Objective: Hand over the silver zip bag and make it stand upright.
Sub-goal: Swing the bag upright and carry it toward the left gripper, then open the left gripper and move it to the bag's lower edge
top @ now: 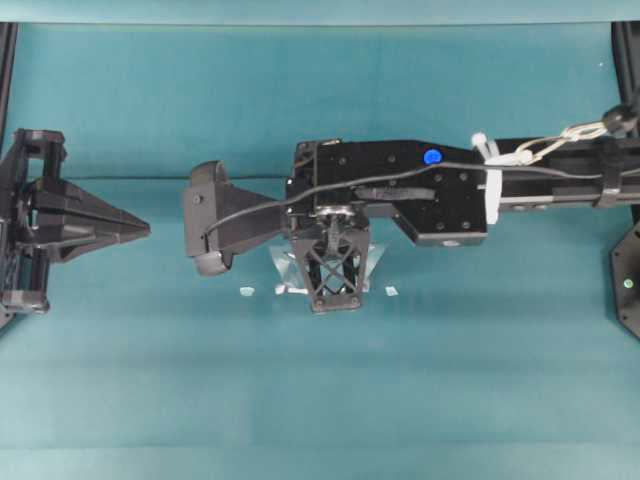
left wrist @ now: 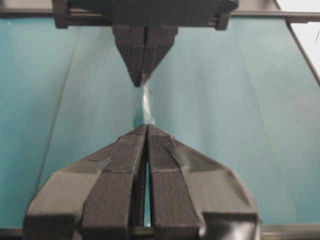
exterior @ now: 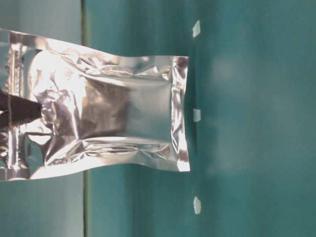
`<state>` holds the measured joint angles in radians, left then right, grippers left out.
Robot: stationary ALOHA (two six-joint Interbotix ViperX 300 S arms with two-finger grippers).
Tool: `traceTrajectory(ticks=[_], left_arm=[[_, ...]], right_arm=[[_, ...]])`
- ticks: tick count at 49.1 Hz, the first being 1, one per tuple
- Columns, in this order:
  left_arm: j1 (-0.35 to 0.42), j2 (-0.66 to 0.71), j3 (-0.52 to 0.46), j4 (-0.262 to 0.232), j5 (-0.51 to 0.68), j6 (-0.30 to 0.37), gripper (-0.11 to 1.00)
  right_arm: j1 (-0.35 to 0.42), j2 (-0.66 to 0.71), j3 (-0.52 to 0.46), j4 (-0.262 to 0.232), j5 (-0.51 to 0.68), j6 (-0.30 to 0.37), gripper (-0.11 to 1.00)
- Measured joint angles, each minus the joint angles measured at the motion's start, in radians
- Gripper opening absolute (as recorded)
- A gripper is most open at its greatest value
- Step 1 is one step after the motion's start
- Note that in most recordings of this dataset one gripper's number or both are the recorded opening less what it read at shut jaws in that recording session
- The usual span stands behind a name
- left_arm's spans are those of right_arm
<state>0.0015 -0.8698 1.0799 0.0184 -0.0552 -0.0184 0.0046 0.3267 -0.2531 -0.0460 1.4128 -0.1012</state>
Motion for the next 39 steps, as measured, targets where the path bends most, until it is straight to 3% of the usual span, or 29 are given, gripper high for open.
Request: traceTrajectory(ticks=[16, 22, 32, 35, 39], left_arm=[[0.012, 0.003, 0.005, -0.002, 0.018, 0.0, 0.13], [0.014, 0.006, 0.023, 0.0, 0.018, -0.029, 0.34], [0.008, 0.046, 0.077, -0.002, -0.008, -0.091, 0.83], [0.003, 0.06, 0.092, -0.002, -0.037, -0.091, 0.86], [0.0, 0.092, 0.103, -0.002, -0.097, -0.094, 0.81]], right_arm=[[0.008, 0.009, 0.021, 0.0, -0.021, 0.0, -0.05], [0.009, 0.009, 0.026, 0.0, -0.023, 0.0, -0.05], [0.021, 0.009, 0.028, 0.0, -0.031, 0.002, -0.05], [0.023, 0.009, 0.028, 0.0, -0.034, 0.0, -0.05], [0.025, 0.009, 0.028, 0.0, -0.035, 0.0, -0.05]])
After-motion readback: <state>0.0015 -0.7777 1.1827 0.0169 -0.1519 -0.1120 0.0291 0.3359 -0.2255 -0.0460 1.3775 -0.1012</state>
